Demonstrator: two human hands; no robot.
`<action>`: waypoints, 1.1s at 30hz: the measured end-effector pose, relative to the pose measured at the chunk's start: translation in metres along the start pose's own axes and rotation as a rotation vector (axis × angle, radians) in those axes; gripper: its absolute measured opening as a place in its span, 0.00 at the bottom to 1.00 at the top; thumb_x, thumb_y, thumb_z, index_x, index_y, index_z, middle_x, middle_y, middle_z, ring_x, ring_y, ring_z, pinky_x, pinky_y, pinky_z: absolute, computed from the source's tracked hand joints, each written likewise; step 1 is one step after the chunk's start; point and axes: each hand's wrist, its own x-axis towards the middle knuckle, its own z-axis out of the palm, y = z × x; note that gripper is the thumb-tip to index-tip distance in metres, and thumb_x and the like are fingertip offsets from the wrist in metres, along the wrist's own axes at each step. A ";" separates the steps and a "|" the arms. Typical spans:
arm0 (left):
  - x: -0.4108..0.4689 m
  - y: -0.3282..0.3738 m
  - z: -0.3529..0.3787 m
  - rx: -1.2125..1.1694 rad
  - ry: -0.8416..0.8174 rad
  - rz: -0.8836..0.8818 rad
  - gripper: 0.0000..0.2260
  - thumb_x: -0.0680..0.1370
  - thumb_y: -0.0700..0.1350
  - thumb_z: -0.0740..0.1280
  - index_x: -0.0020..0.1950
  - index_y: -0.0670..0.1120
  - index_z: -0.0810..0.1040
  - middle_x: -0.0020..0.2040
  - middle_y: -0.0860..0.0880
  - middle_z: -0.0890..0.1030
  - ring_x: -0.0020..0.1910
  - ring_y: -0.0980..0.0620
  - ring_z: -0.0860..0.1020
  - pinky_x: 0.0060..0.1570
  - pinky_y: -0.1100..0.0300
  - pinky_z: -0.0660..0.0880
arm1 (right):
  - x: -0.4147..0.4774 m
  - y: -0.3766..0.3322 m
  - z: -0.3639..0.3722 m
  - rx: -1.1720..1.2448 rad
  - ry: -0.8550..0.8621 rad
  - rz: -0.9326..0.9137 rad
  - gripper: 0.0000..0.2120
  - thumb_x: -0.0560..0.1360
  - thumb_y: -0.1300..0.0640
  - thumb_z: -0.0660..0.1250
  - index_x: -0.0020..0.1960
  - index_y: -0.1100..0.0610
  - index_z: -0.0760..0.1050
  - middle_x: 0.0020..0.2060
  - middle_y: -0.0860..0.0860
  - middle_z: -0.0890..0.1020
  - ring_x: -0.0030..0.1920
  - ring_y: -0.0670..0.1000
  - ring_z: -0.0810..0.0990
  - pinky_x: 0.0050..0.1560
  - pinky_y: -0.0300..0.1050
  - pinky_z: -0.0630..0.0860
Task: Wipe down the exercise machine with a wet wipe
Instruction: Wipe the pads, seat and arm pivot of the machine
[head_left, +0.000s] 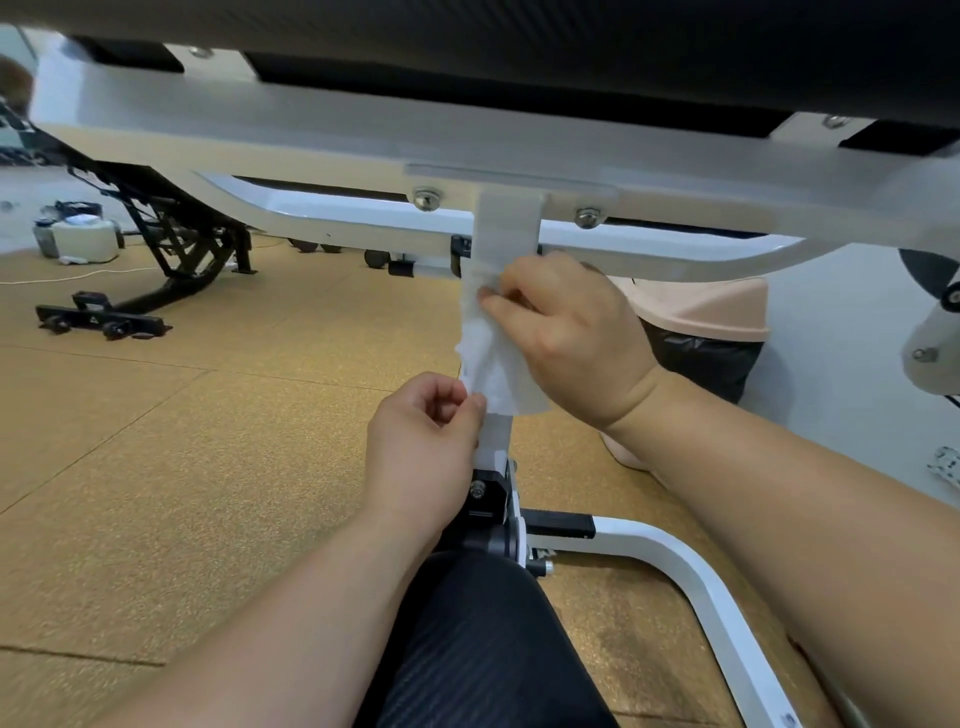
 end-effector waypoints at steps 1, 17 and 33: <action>-0.001 0.000 -0.001 -0.003 0.002 -0.002 0.05 0.78 0.43 0.72 0.42 0.47 0.80 0.34 0.48 0.78 0.42 0.37 0.81 0.45 0.46 0.80 | -0.005 -0.001 0.001 0.002 -0.014 -0.040 0.08 0.78 0.68 0.68 0.56 0.66 0.82 0.49 0.61 0.83 0.42 0.62 0.80 0.38 0.55 0.77; 0.000 -0.010 -0.010 0.181 0.013 -0.040 0.08 0.78 0.40 0.65 0.48 0.53 0.79 0.44 0.52 0.81 0.34 0.51 0.76 0.38 0.58 0.71 | -0.022 0.016 0.001 -0.148 -0.514 -0.174 0.45 0.81 0.29 0.44 0.83 0.62 0.42 0.82 0.62 0.42 0.81 0.61 0.34 0.81 0.60 0.37; -0.001 -0.012 -0.011 -0.150 0.068 -0.242 0.21 0.78 0.47 0.50 0.50 0.43 0.83 0.43 0.45 0.86 0.41 0.46 0.82 0.42 0.52 0.75 | -0.086 0.008 0.001 0.040 -0.693 -0.727 0.31 0.86 0.45 0.49 0.83 0.58 0.47 0.83 0.57 0.48 0.83 0.56 0.42 0.81 0.57 0.35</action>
